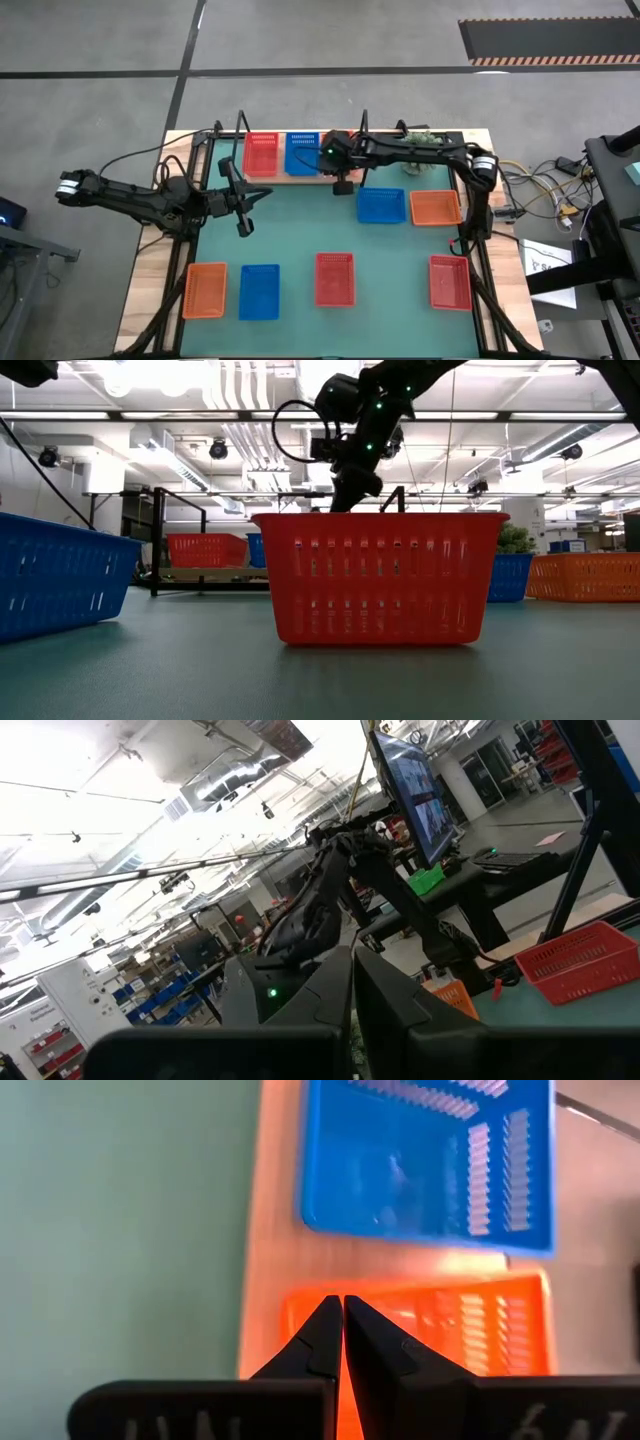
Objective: Stack baskets on shelf by color
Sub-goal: Put the bottom right orange bin on the shelf
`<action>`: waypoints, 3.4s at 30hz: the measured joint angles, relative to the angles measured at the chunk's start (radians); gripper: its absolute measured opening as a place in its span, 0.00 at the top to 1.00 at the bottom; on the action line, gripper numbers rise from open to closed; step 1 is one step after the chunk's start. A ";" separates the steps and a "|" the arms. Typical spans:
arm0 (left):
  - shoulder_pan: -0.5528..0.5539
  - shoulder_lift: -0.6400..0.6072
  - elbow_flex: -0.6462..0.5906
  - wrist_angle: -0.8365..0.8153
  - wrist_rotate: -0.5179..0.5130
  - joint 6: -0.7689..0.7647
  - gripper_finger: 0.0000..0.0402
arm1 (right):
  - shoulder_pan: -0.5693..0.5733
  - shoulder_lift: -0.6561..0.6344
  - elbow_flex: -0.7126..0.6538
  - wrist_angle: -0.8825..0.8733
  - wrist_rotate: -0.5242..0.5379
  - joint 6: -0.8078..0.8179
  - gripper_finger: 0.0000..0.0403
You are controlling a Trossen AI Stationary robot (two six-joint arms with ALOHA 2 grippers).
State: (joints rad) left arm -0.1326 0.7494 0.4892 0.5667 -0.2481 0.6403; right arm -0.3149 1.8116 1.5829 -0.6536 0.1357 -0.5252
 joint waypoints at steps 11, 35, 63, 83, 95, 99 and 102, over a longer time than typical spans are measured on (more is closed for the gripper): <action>0.000 0.000 0.000 0.000 0.000 0.000 1.00 | -0.034 -0.018 0.027 -0.193 -0.041 0.077 0.98; 0.000 0.000 0.002 0.000 0.000 0.000 1.00 | -0.032 0.063 0.023 0.019 -0.111 0.087 0.98; 0.000 0.000 0.002 0.000 0.000 0.001 1.00 | -0.028 0.011 0.046 -0.151 -0.357 0.122 0.98; 0.000 0.000 0.002 0.000 0.000 0.001 1.00 | -0.030 0.011 0.016 -0.153 -0.204 0.160 0.98; 0.000 0.000 0.002 0.000 0.000 0.001 1.00 | -0.030 0.022 0.016 -0.165 -0.126 0.159 0.98; 0.000 0.000 0.002 0.000 0.000 0.001 1.00 | -0.031 0.022 0.016 -0.166 -0.110 0.158 0.98; 0.000 0.000 0.002 0.000 0.000 0.001 1.00 | -0.030 0.022 0.016 -0.167 -0.110 0.159 0.98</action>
State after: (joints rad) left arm -0.1324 0.7494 0.4908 0.5671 -0.2478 0.6415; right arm -0.3451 1.8336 1.5990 -0.8204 0.0258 -0.3664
